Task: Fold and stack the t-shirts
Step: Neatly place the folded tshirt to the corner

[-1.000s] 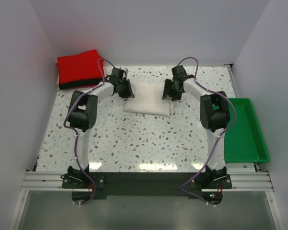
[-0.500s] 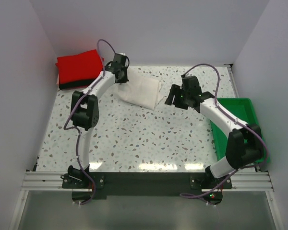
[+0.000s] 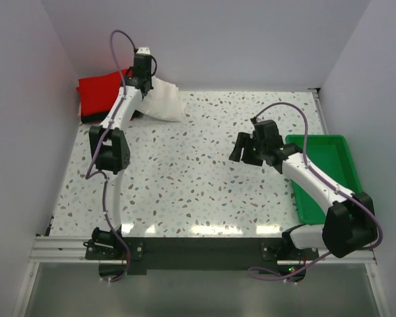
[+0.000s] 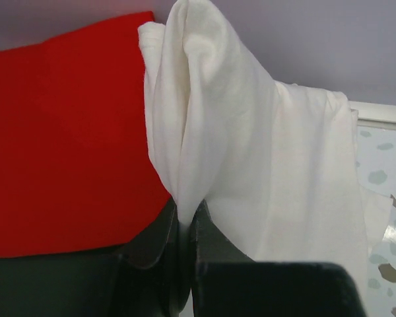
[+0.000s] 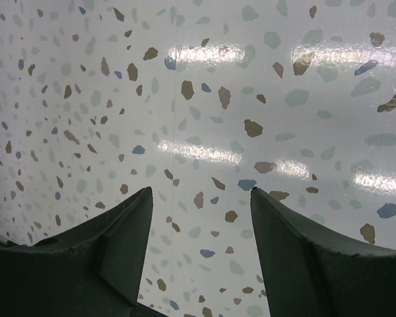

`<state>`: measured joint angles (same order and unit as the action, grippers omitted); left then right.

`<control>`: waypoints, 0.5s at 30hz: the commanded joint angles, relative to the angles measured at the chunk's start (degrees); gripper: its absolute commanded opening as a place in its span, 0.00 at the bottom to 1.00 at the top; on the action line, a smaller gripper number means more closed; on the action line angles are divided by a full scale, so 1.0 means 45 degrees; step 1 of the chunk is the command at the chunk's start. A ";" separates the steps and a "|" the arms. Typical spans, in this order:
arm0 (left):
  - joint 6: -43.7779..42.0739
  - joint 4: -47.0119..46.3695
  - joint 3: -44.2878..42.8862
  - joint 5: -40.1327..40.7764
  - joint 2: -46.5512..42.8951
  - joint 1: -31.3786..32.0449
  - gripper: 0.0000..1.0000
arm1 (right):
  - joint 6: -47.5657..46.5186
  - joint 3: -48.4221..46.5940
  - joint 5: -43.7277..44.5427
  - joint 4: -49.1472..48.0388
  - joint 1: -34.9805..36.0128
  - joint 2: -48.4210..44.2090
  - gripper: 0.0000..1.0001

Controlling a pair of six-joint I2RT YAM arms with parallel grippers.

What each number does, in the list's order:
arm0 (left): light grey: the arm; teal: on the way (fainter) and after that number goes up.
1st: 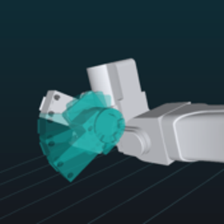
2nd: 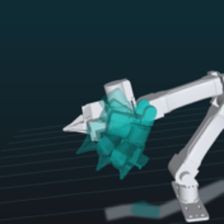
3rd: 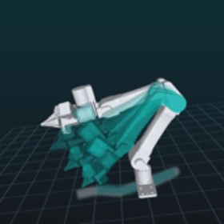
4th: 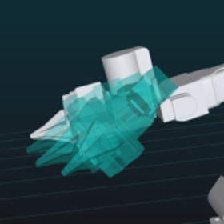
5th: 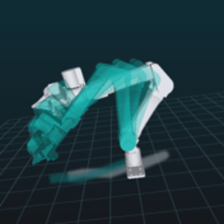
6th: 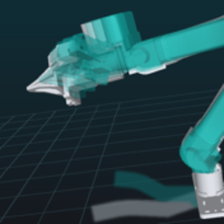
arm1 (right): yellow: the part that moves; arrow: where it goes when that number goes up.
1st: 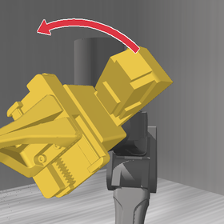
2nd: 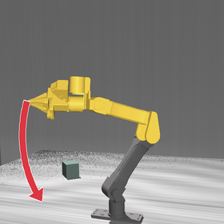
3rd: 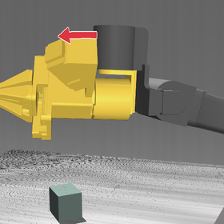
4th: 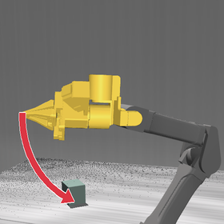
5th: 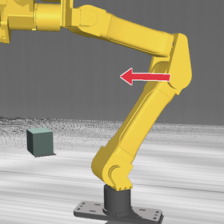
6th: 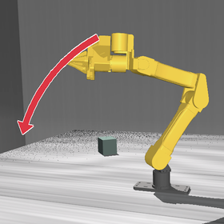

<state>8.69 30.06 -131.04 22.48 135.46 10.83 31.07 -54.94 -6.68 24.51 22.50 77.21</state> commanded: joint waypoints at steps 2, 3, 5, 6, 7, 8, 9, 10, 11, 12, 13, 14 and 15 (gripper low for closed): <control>-0.1168 -0.1387 -0.1288 0.0512 0.0248 -0.0726 0.00 | -0.0556 0.0060 -0.0274 0.0294 0.0039 -0.0517 0.64; -0.1188 -0.1388 -0.1541 0.0454 0.0288 -0.0862 0.00 | -0.0615 0.0060 -0.0313 0.0353 0.0058 -0.0420 0.64; -0.1286 -0.1543 -0.1582 0.0298 0.0270 -0.1156 0.00 | -0.0654 0.0138 -0.0371 0.0354 0.0097 -0.0381 0.64; -0.1305 -0.1622 -0.1563 0.0220 0.0192 -0.1253 0.00 | -0.0674 0.0215 -0.0391 0.0334 0.0097 -0.0322 0.64; -0.1364 -0.1700 -0.1563 0.0084 0.0133 -0.1390 0.00 | -0.0655 0.0332 -0.0430 0.0276 0.0117 -0.0244 0.64; -0.1500 -0.1855 -0.1582 0.0005 0.0075 -0.1410 0.00 | -0.0654 0.0353 -0.0508 0.0237 0.0136 -0.0224 0.64; -0.1578 -0.1934 -0.1621 -0.0092 -0.0061 -0.1449 0.00 | -0.0674 0.0372 -0.0528 0.0236 0.0136 -0.0147 0.64; -0.1695 -0.2012 -0.1641 -0.0113 -0.0121 -0.1488 0.00 | -0.0693 0.0372 -0.0528 0.0217 0.0156 -0.0088 0.64; -0.1812 -0.2071 -0.1738 -0.0074 -0.0160 -0.1508 0.00 | -0.0713 0.0353 -0.0509 0.0197 0.0156 -0.0029 0.64; -0.1852 -0.2033 -0.1971 -0.0093 -0.0180 -0.1528 0.00 | -0.0732 0.0334 -0.0508 0.0217 0.0156 -0.0009 0.64; -0.1872 -0.2013 -0.2050 -0.0093 -0.0219 -0.1605 0.00 | -0.0752 0.0275 -0.0508 0.0236 0.0175 0.0010 0.64; -0.1872 -0.2090 -0.2070 -0.0074 -0.0316 -0.1645 0.00 | -0.0771 0.0255 -0.0489 0.0275 0.0175 0.0010 0.64; -0.1872 -0.2188 -0.2071 -0.0112 -0.0375 -0.1761 0.00 | -0.0791 0.0217 -0.0489 0.0295 0.0175 0.0030 0.64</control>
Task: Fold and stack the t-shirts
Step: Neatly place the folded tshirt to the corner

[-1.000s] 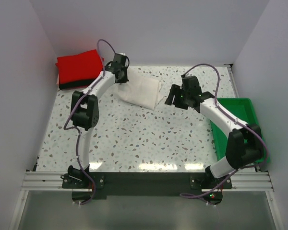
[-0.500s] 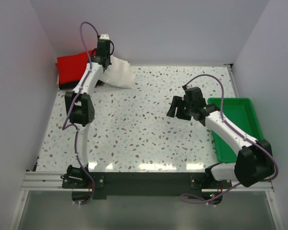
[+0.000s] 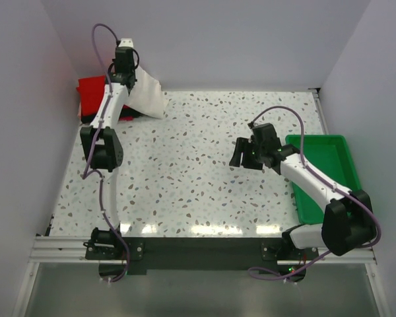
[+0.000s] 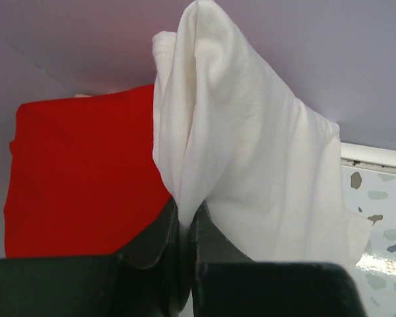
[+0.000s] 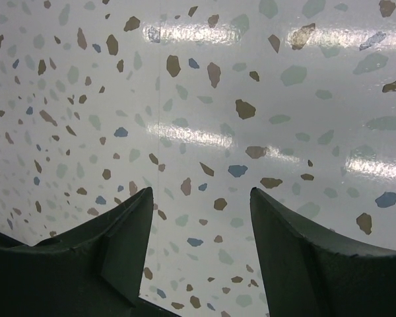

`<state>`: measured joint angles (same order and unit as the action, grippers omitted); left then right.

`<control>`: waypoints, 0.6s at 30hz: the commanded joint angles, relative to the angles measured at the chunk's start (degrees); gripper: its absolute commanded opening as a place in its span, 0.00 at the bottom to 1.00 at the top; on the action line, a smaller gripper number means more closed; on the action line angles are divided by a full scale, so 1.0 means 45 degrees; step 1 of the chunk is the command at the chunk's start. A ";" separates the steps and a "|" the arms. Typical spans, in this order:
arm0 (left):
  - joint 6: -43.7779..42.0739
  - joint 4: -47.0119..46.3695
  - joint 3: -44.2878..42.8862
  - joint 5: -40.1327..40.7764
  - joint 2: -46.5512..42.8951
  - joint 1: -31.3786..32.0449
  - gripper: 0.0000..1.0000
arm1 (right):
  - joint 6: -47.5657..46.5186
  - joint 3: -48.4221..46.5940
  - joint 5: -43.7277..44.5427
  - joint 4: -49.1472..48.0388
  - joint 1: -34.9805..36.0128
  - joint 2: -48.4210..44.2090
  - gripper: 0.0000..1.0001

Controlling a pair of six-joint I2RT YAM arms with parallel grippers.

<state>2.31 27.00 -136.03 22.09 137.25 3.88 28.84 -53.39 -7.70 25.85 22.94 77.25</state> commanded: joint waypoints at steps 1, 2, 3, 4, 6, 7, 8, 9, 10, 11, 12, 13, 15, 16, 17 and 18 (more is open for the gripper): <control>-0.0454 -0.1528 -0.0963 -0.0045 -0.0832 -0.0237 0.00 | -0.0296 -0.0129 -0.0261 0.0018 0.0078 0.0001 0.64; -0.0454 -0.1548 -0.0963 -0.0083 -0.0910 -0.0295 0.00 | -0.0334 -0.0167 -0.0280 0.0038 0.0078 0.0001 0.64; -0.0454 -0.1548 -0.1060 -0.0103 -0.0949 -0.0334 0.00 | -0.0335 -0.0168 -0.0280 0.0018 0.0078 -0.0019 0.64; -0.0454 -0.1548 -0.1100 -0.0200 -0.0988 -0.0373 0.00 | -0.0335 -0.0168 -0.0261 -0.0001 0.0078 -0.0019 0.64; -0.0454 -0.1587 -0.1139 -0.0259 -0.1164 -0.0374 0.00 | -0.0335 -0.0168 -0.0261 -0.0021 0.0098 0.0001 0.64; -0.0454 -0.1587 -0.1139 -0.0260 -0.1222 -0.0393 0.00 | -0.0354 -0.0187 -0.0280 -0.0021 0.0117 0.0020 0.64; -0.0454 -0.1626 -0.1139 -0.0260 -0.1377 -0.0374 0.00 | -0.0374 -0.0187 -0.0261 -0.0040 0.0098 0.0039 0.63; -0.0454 -0.1645 -0.1139 -0.0279 -0.1456 -0.0393 0.00 | -0.0354 -0.0168 -0.0241 -0.0060 0.0117 0.0040 0.63; -0.0454 -0.1703 -0.1158 -0.0299 -0.1496 -0.0393 0.00 | -0.0354 -0.0168 -0.0241 -0.0041 0.0098 0.0059 0.63; -0.0454 -0.1704 -0.1217 -0.0337 -0.1632 -0.0413 0.00 | -0.0374 -0.0187 -0.0241 -0.0040 0.0098 0.0059 0.63; -0.0454 -0.1743 -0.1236 -0.0318 -0.1710 -0.0432 0.00 | -0.0374 -0.0168 -0.0222 -0.0040 0.0098 0.0040 0.63; -0.0454 -0.1782 -0.1256 -0.0299 -0.1769 -0.0432 0.00 | -0.0393 -0.0148 -0.0183 -0.0040 0.0098 0.0020 0.63; -0.0454 -0.1802 -0.1334 -0.0337 -0.1886 -0.0530 0.00 | -0.0393 -0.0168 -0.0182 0.0018 0.0117 0.0039 0.63; -0.0454 -0.1821 -0.1334 -0.0357 -0.2003 -0.0511 0.00 | -0.0432 -0.0187 -0.0202 0.0038 0.0117 0.0001 0.63; -0.0454 -0.1841 -0.1334 -0.0338 -0.2023 -0.0569 0.00 | -0.0413 -0.0168 -0.0183 0.0018 0.0137 0.0020 0.63; -0.0454 -0.1860 -0.1334 -0.0357 -0.2062 -0.0608 0.00 | -0.0413 -0.0187 -0.0202 0.0038 0.0118 0.0020 0.63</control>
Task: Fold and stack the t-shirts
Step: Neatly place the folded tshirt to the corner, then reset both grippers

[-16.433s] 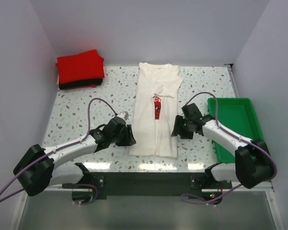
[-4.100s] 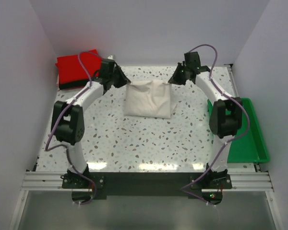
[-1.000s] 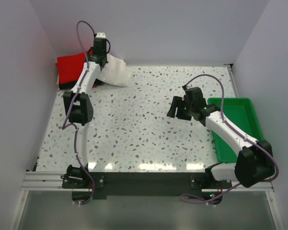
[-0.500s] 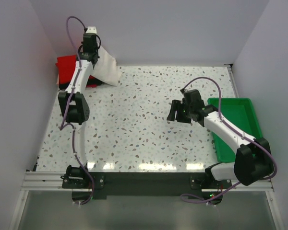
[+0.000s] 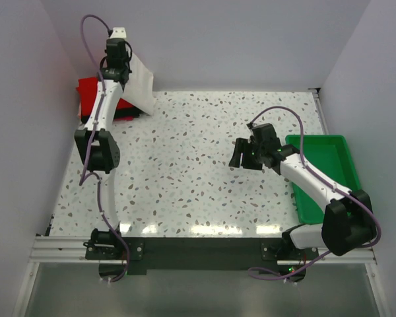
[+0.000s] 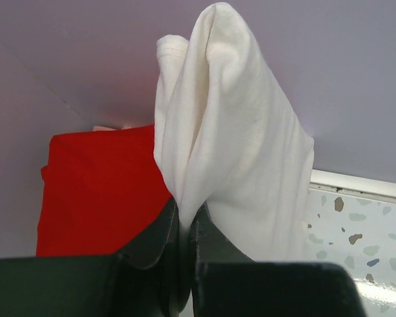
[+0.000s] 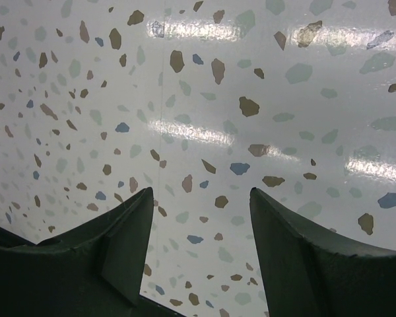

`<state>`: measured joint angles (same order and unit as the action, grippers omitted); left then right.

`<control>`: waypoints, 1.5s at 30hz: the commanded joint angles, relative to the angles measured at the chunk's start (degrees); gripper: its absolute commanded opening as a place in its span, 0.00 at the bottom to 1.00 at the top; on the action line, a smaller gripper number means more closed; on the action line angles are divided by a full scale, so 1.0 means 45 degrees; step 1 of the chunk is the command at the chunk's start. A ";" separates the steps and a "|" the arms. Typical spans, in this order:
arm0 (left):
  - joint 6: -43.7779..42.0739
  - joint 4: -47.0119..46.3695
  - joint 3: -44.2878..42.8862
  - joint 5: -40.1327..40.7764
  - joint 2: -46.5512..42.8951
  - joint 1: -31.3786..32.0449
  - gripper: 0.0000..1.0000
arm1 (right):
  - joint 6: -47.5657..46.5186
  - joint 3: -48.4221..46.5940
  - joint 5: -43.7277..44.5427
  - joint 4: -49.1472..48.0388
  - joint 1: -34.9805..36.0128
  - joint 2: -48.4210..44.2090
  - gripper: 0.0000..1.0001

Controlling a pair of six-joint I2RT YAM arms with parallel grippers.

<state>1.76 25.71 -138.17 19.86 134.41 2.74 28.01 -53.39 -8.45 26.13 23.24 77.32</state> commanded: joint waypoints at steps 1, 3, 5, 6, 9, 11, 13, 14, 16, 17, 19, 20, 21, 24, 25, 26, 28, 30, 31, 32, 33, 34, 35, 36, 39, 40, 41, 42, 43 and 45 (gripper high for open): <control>-0.0332 -0.1574 -0.0839 0.0119 -0.1431 -0.0394 0.00 | -0.0248 -0.0207 -0.0037 -0.0006 0.0049 0.0006 0.63; -0.0332 -0.1574 -0.0781 0.0002 -0.1548 -0.0511 0.00 | -0.0248 -0.0226 -0.0037 0.0013 0.0049 0.0005 0.63; -0.0274 -0.1535 -0.0702 -0.0076 -0.1684 -0.0589 0.00 | -0.0248 -0.0246 0.0002 0.0033 0.0049 0.0006 0.63; -0.0235 -0.1554 -0.0683 -0.0173 -0.1685 -0.0609 0.00 | -0.0248 -0.0265 0.0022 0.0033 0.0049 -0.0014 0.63; -0.0215 -0.1593 -0.0644 -0.0310 -0.1783 -0.0610 0.00 | -0.0268 -0.0265 0.0119 0.0053 0.0049 0.0006 0.63; -0.0176 -0.1613 -0.0527 -0.0350 -0.1880 -0.0961 0.00 | -0.0267 -0.0265 0.0158 0.0033 0.0049 0.0025 0.63; -0.0099 -0.1632 -0.0449 -0.0506 -0.1880 -0.1058 0.00 | -0.0267 -0.0265 0.0178 0.0053 0.0049 0.0045 0.63; -0.0079 -0.1632 -0.0371 -0.0526 -0.1900 -0.1097 0.00 | -0.0267 -0.0285 0.0197 0.0053 0.0049 0.0064 0.63; 0.0096 -0.1574 -0.0370 -0.0701 -0.1939 -0.1195 0.00 | -0.0248 -0.0305 0.0256 0.0072 0.0049 0.0045 0.63; 0.0117 -0.1574 -0.0370 -0.0760 -0.1939 -0.1195 0.00 | -0.0248 -0.0305 0.0276 0.0072 0.0049 0.0025 0.63; 0.0136 -0.1574 -0.0409 -0.0780 -0.1959 -0.1215 0.00 | -0.0248 -0.0363 0.0334 0.0130 0.0030 0.0045 0.63; 0.0136 -0.1574 -0.0428 -0.0819 -0.2036 -0.1215 0.00 | -0.0267 -0.0382 0.0315 0.0111 0.0049 0.0045 0.63; 0.0117 -0.1593 -0.0448 -0.0819 -0.2075 -0.1234 0.00 | -0.0267 -0.0363 0.0334 0.0131 0.0049 0.0045 0.63; 0.0097 -0.1671 -0.0429 -0.0838 -0.2115 -0.1351 0.00 | -0.0248 -0.0324 0.0334 0.0092 0.0069 0.0064 0.63; 0.0136 -0.1652 -0.0429 -0.0858 -0.2134 -0.1410 0.00 | -0.0248 -0.0324 0.0334 0.0092 0.0069 0.0083 0.63; 0.0175 -0.1652 -0.0313 -0.0897 -0.2154 -0.1468 0.00 | -0.0267 -0.0324 0.0334 0.0092 0.0069 0.0103 0.63; 0.0272 -0.1671 -0.0175 -0.1071 -0.2135 -0.1625 0.00 | -0.0268 -0.0324 0.0334 0.0092 0.0069 0.0123 0.63; 0.0312 -0.1671 -0.0058 -0.1131 -0.2076 -0.1761 0.00 | -0.0268 -0.0363 0.0334 0.0092 0.0050 0.0142 0.63; 0.0370 -0.1671 -0.0058 -0.1189 -0.2018 -0.1820 0.00 | -0.0267 -0.0382 0.0334 0.0072 0.0069 0.0162 0.63; 0.0409 -0.1652 -0.0058 -0.1248 -0.1920 -0.1859 0.00 | -0.0267 -0.0383 0.0354 0.0111 0.0069 0.0239 0.63; 0.0429 -0.1652 -0.0058 -0.1326 -0.1862 -0.1995 0.00 | -0.0267 -0.0402 0.0373 0.0092 0.0088 0.0279 0.63; 0.0526 -0.1652 -0.0038 -0.1404 -0.1745 -0.2054 0.00 | -0.0267 -0.0421 0.0393 0.0092 0.0069 0.0298 0.63; 0.0585 -0.1613 -0.0057 -0.1463 -0.1686 -0.2132 0.00 | -0.0267 -0.0422 0.0393 0.0111 0.0069 0.0376 0.63; 0.0624 -0.1651 -0.0058 -0.1560 -0.1608 -0.2288 0.00 | -0.0267 -0.0441 0.0412 0.0092 0.0088 0.0435 0.63; 0.0664 -0.1710 -0.0077 -0.1774 -0.1276 -0.2620 0.00 | -0.0267 -0.0480 0.0432 0.0072 0.0069 0.0629 0.63; 0.0741 -0.1710 -0.0058 -0.1873 -0.1024 -0.2718 0.00 | -0.0267 -0.0500 0.0432 0.0072 0.0088 0.0708 0.63; 0.0780 -0.1691 -0.0038 -0.1970 -0.0886 -0.2835 0.00 | -0.0287 -0.0500 0.0451 0.0034 0.0088 0.0767 0.63; 0.0839 -0.1730 0.0001 -0.2049 -0.0749 -0.3029 0.00 | -0.0287 -0.0480 0.0432 0.0053 0.0088 0.0883 0.63; 0.0975 -0.1769 0.0040 -0.2107 -0.0477 -0.3128 0.00 | -0.0306 -0.0480 0.0432 0.0033 0.0088 0.0962 0.62; 0.1132 -0.1866 0.0235 -0.2341 -0.0163 -0.3478 0.06 | -0.0306 -0.0422 0.0471 0.0033 0.0108 0.1040 0.62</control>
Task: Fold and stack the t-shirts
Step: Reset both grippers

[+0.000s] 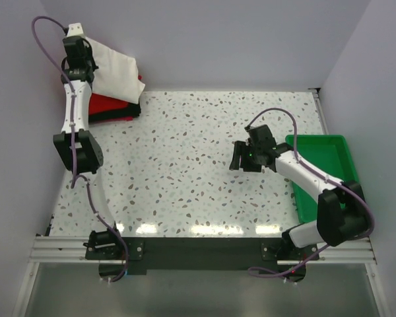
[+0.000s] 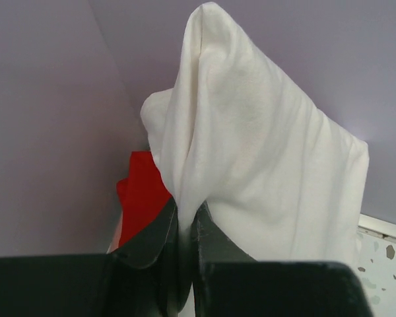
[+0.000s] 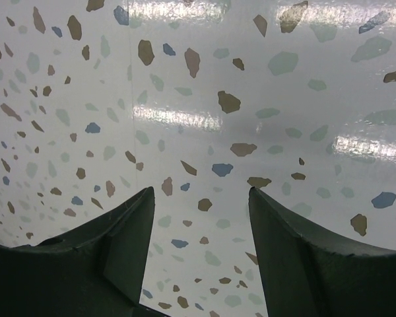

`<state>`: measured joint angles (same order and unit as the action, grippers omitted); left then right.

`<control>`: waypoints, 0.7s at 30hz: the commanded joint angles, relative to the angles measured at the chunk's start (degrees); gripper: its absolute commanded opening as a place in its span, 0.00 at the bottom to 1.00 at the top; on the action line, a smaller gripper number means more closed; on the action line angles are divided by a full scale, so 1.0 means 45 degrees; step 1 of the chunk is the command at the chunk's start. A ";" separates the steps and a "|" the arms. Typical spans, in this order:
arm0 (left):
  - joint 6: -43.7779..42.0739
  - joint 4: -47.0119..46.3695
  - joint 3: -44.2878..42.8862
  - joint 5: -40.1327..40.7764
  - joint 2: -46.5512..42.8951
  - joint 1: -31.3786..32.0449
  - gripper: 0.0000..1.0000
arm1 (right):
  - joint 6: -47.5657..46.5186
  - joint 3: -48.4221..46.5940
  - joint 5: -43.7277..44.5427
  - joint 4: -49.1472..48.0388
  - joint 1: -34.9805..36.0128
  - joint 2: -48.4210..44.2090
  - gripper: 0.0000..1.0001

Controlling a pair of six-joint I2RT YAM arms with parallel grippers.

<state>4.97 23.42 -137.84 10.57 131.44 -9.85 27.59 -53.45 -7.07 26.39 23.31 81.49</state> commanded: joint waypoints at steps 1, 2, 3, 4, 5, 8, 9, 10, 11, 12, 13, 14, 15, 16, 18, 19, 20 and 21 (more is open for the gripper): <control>0.0670 -0.1415 0.0201 -0.0549 0.0828 -0.0799 0.14 | -0.0233 -0.0407 0.0165 -0.0044 0.0093 0.0190 0.62; 0.0846 -0.1435 0.0221 -0.0493 0.0986 -0.0916 0.23 | -0.0253 -0.0388 0.0146 -0.0045 0.0113 0.0210 0.62; 0.1041 -0.1396 0.0182 -0.0570 0.1084 -0.1130 0.49 | -0.0292 -0.0426 0.0126 -0.0045 0.0113 0.0230 0.63; 0.1449 -0.1338 0.0105 -0.0648 0.1201 -0.1229 0.57 | -0.0292 -0.0446 0.0107 0.0013 0.0132 0.0211 0.63; 0.1628 -0.1318 0.0143 -0.0727 0.1105 -0.1307 0.62 | -0.0331 -0.0485 0.0106 0.0033 0.0132 0.0153 0.63; 0.2097 -0.1746 0.0861 -0.0921 0.0306 -0.1308 0.90 | -0.0331 -0.0446 0.0126 -0.0064 0.0171 -0.0178 0.64; 0.2233 -0.1999 0.1098 -0.1116 0.0072 -0.1327 0.95 | -0.0331 -0.0466 0.0107 -0.0045 0.0191 -0.0257 0.64; 0.2506 -0.2079 0.1525 -0.1157 -0.0414 -0.1328 0.97 | -0.0331 -0.0485 0.0126 0.0013 0.0172 -0.0297 0.64; 0.2663 -0.2137 0.1704 -0.1176 -0.0632 -0.1308 0.99 | -0.0370 -0.0563 0.0145 0.0053 0.0171 -0.0394 0.64; 0.2800 -0.2215 0.1880 -0.1254 -0.0847 -0.1308 1.00 | -0.0351 -0.0583 0.0145 0.0092 0.0171 -0.0492 0.64; 0.3033 -0.2255 0.2268 -0.1448 -0.1235 -0.1289 1.00 | -0.0370 -0.0544 0.0203 0.0131 0.0152 -0.0686 0.64; 0.3152 -0.2255 0.2446 -0.1527 -0.1413 -0.1288 1.00 | -0.0370 -0.0544 0.0223 0.0131 0.0152 -0.0688 0.64; 0.3307 -0.2178 0.2641 -0.1586 -0.1570 -0.1269 1.00 | -0.0370 -0.0525 0.0224 0.0150 0.0171 -0.0920 0.64; 0.3522 -0.2196 0.3146 -0.1780 -0.1958 -0.1250 1.00 | -0.0370 -0.0505 0.0282 0.0170 0.0191 -0.1038 0.65; 0.3776 -0.2235 0.3811 -0.1918 -0.2428 -0.1132 1.00 | -0.0370 -0.0466 0.0321 0.0190 0.0171 -0.1351 0.65; 0.4049 -0.2313 0.4646 -0.1996 -0.2972 -0.1074 1.00 | -0.0370 -0.0446 0.0341 0.0170 0.0171 -0.1487 0.65; 0.4187 -0.2372 0.5119 -0.2055 -0.3268 -0.0958 1.00 | -0.0370 -0.0466 0.0360 0.0170 0.0171 -0.1566 0.65; 0.4420 -0.2508 0.5587 -0.2075 -0.3599 -0.0898 1.00 | -0.0370 -0.0504 0.0380 0.0267 0.0171 -0.1721 0.65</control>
<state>20.53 16.45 -116.99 3.29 122.17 -14.81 26.89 -53.45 -6.76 26.72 23.75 76.49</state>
